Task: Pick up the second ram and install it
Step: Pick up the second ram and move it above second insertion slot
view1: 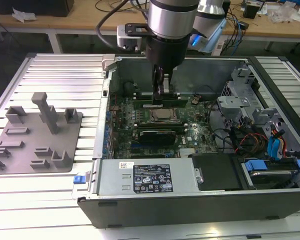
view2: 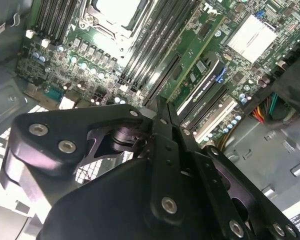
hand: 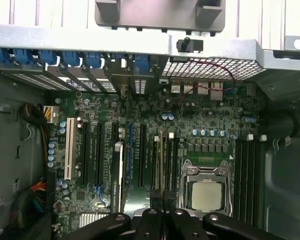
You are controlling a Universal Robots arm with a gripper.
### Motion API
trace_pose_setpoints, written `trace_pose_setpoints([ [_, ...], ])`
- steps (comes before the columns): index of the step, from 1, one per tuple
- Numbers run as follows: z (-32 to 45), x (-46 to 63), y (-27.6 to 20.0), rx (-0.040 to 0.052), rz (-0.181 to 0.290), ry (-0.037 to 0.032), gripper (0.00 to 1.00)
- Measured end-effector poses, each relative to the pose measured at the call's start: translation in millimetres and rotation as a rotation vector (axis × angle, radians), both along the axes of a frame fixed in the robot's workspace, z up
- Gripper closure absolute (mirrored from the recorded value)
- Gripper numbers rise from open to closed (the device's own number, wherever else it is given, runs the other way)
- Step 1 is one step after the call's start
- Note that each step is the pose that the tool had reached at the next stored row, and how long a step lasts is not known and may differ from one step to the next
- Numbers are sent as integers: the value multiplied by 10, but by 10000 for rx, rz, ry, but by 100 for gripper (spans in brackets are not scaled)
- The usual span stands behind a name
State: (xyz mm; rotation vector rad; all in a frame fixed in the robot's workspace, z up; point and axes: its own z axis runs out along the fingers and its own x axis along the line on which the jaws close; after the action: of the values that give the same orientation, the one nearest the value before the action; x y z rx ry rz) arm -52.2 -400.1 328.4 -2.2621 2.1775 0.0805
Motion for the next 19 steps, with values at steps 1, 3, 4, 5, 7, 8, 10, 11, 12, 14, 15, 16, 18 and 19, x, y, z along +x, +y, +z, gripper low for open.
trace_pose_setpoints([
  [1, -10, 0, 4, 1, -1, 0, 91],
  [3, -40, 0, 16, 2, -2, -1, 91],
  [4, -48, 0, 18, 1, 1, 0, 91],
  [5, -60, 0, 25, 1, 0, 0, 91],
  [7, -79, 0, 39, 1, 0, 0, 91],
  [8, -101, 0, 45, 1, 1, 0, 91],
  [10, -164, 0, 62, 1, -1, 0, 91],
  [11, -184, 0, 70, -1, -1, 1, 91],
  [12, -223, 0, 96, 0, 0, 0, 91],
  [14, -273, 0, 125, 3, 0, -1, 91],
  [15, -291, 0, 133, 1, 0, 0, 91],
  [16, -312, 0, 150, -1, -3, 1, 91],
  [18, -332, 3, 165, 2, -30, -1, 91],
  [19, -331, 2, 165, 0, -33, 0, 91],
])
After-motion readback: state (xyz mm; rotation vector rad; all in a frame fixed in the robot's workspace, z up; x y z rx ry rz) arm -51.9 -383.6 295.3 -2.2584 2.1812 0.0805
